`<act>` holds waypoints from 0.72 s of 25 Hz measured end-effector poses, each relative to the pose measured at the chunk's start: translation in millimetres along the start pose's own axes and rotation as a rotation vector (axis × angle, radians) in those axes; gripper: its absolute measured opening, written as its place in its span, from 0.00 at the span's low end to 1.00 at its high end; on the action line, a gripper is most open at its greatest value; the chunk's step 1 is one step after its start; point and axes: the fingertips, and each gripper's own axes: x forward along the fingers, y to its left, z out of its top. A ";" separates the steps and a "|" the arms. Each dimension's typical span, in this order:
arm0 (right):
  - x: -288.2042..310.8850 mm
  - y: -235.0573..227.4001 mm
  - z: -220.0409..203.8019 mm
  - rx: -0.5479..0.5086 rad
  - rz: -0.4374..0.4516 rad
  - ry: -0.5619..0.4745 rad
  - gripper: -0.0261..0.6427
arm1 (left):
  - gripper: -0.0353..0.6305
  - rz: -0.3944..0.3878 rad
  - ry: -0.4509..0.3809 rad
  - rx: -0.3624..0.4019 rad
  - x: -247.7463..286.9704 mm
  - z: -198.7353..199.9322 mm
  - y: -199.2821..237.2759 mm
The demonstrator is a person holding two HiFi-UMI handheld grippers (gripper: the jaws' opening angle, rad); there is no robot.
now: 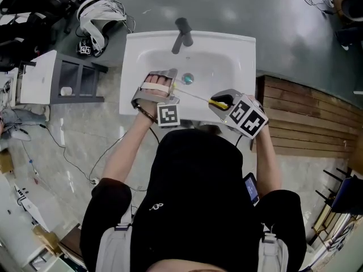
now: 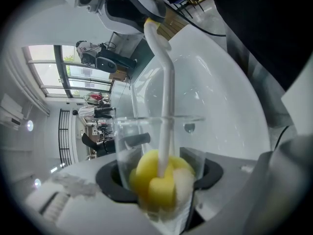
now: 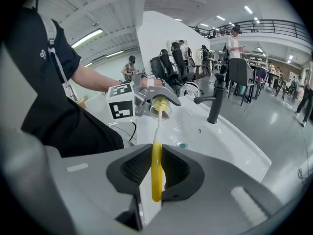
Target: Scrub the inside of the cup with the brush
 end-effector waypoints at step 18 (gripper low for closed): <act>-11.8 7.3 2.8 0.028 0.039 -0.045 0.14 | 0.46 -0.233 -0.090 -0.071 -6.5 7.0 -43.4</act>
